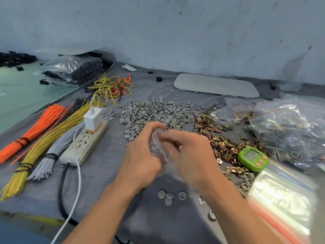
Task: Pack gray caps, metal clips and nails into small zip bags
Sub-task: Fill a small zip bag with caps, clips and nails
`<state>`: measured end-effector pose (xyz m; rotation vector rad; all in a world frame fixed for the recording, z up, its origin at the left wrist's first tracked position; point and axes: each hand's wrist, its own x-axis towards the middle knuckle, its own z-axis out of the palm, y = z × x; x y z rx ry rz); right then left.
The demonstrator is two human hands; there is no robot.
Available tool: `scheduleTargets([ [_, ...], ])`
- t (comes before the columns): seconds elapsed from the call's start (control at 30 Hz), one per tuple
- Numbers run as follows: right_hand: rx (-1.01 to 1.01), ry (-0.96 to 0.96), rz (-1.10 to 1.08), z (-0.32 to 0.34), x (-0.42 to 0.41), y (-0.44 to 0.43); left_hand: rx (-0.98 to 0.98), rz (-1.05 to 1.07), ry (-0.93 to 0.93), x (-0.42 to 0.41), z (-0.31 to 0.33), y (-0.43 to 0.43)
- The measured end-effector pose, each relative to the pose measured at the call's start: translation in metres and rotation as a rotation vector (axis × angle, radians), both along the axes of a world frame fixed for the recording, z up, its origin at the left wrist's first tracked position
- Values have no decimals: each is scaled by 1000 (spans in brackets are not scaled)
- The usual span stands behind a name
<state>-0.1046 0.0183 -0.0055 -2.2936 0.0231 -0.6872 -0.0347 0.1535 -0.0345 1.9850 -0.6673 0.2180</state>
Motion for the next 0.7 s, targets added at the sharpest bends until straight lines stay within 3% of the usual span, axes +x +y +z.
scheduleTargets([
  [0.17, 317, -32, -190, -4, 2, -34, -310, 22, 154, 4, 8, 2],
  [0.27, 278, 32, -252, -9, -3, -44, -623, 34, 198, 8, 24, 10],
  [0.33, 220, 98, -243, -11, -6, -45, -729, 24, 166, 8, 31, 12],
  [0.47, 130, 172, -264, -13, -11, -51, -704, 53, 181, 1, 32, -2],
  [0.7, 71, 265, -489, -11, -20, -81, -584, 188, 5, -5, 32, -7],
])
